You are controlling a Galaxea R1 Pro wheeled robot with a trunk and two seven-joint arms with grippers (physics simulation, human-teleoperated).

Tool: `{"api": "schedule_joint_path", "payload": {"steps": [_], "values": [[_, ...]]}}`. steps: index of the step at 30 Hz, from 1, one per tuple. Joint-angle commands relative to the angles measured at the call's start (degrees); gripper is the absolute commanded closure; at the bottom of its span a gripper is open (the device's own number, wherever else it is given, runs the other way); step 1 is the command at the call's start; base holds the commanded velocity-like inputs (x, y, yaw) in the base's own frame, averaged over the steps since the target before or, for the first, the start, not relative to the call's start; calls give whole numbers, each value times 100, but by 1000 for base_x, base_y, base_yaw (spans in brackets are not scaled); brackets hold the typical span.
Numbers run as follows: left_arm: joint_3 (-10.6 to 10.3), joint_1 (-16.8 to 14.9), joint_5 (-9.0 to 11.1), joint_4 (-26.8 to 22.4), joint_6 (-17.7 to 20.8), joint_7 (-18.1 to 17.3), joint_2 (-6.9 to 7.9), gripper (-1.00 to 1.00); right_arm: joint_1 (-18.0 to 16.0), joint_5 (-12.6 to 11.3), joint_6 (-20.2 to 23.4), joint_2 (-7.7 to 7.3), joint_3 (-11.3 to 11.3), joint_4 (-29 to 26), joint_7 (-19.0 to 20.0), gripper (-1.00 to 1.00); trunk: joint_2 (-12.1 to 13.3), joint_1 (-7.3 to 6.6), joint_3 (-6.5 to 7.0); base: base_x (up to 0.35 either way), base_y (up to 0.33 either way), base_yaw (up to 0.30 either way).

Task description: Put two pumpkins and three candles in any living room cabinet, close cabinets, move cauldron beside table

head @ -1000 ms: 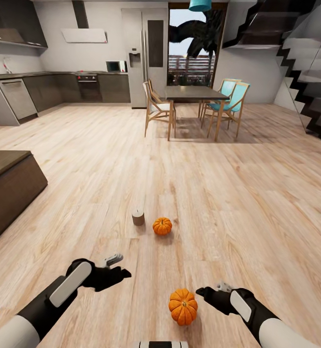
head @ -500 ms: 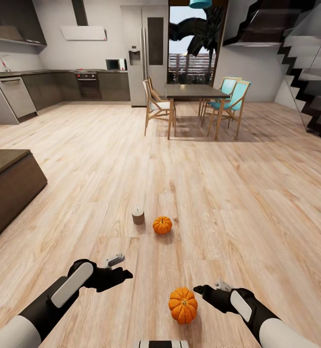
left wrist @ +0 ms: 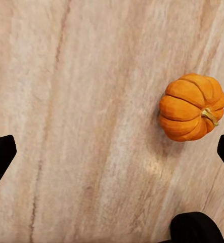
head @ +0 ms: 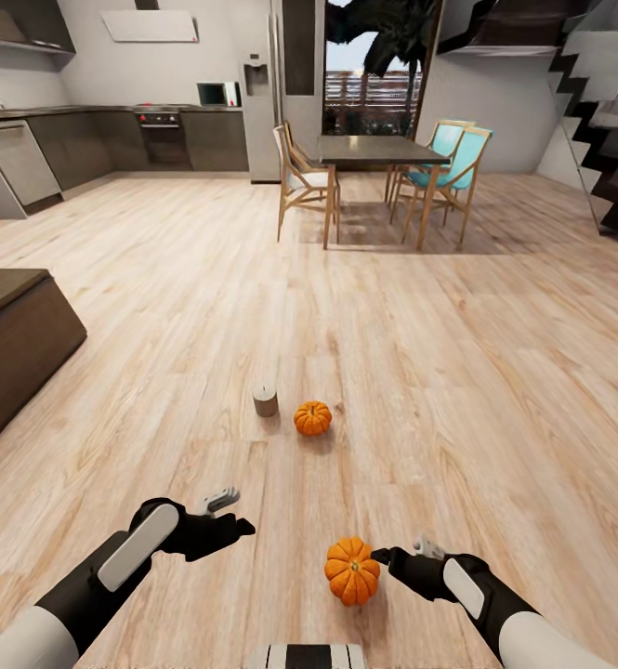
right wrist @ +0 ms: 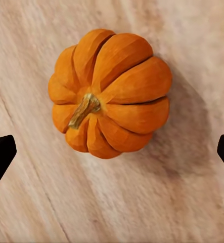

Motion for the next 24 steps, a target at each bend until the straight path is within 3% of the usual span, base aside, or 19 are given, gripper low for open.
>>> {"api": "schedule_joint_path", "payload": {"steps": [1,10,15,18,24], "values": [[-13,-5,61,-11,-7,55,8,-100,-2,-38,12,-9,47,-7,7,-100,-4,1,-27,0,0,0],[3,12,76,-245,16,29,59,-100,-2,-34,10,-12,47,-9,419,-100,-16,24,-227,0,0,0],[20,138,90,-744,198,-161,221,-100,-2,-28,10,-12,47,-7,477,-100,-22,37,-338,0,0,0],[24,203,265,-990,239,-360,396,-100,-2,-27,7,-12,46,-7,483,-100,-26,45,-404,0,0,0],[23,291,883,-1391,263,-544,764,-100,-2,-28,2,-12,47,-7,487,-100,-34,60,-537,0,0,0]]}}
